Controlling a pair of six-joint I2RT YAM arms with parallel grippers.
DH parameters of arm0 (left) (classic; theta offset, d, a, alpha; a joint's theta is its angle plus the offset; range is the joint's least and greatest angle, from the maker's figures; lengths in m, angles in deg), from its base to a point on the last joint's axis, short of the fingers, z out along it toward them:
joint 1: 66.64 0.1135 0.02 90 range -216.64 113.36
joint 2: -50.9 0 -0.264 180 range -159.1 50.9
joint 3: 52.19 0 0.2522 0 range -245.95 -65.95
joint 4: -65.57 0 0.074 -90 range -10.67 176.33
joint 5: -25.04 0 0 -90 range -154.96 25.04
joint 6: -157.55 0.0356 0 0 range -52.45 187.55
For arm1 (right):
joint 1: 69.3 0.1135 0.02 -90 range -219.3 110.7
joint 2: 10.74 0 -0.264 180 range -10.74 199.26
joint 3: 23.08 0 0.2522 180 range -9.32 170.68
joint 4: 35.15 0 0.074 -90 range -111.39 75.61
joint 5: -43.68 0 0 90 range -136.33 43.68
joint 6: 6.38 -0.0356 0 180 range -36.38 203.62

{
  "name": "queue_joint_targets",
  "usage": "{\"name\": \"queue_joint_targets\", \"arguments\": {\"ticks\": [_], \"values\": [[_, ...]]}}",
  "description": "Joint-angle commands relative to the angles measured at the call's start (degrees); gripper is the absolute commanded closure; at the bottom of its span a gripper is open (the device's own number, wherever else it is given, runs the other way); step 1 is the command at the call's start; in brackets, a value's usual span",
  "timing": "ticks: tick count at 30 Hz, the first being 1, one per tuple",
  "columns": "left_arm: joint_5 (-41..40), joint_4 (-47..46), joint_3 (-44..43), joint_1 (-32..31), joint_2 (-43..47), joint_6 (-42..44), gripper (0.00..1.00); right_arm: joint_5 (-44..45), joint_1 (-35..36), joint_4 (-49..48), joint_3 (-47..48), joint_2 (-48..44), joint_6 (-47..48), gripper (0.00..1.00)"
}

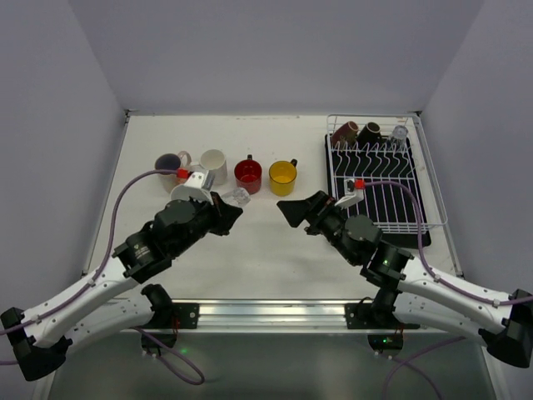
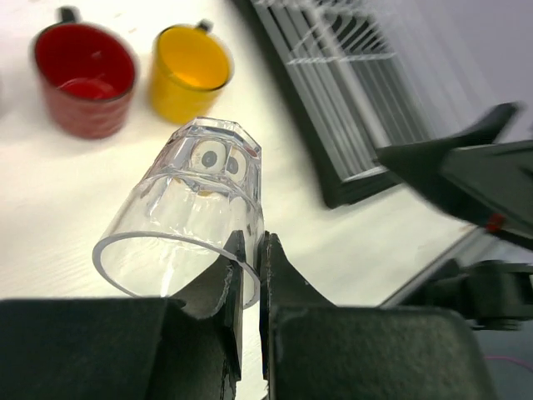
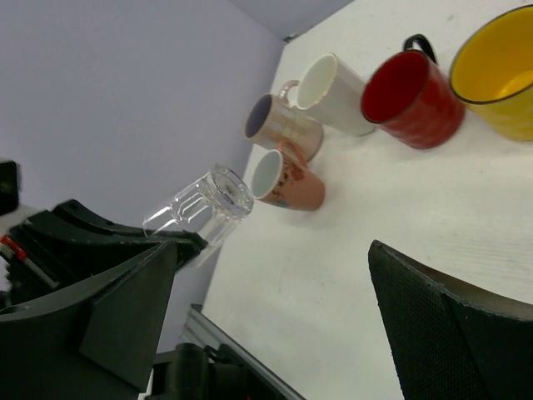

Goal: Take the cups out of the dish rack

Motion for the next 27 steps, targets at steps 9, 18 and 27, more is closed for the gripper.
{"name": "queue_joint_targets", "arguments": {"ticks": [9,18,27], "values": [[5.2,23.9,-15.9,17.2,-25.3,18.8,1.0,5.3,0.4,28.7,7.9,-5.7,10.9,0.01],[8.9,24.3,-23.3,20.3,-44.2,21.8,1.0,3.5,0.4,29.3,5.4,-6.3,12.7,0.01],[8.2,29.0,-26.7,22.0,-52.6,24.3,0.99,2.0,0.4,30.4,6.0,-4.1,14.4,0.01]]}}
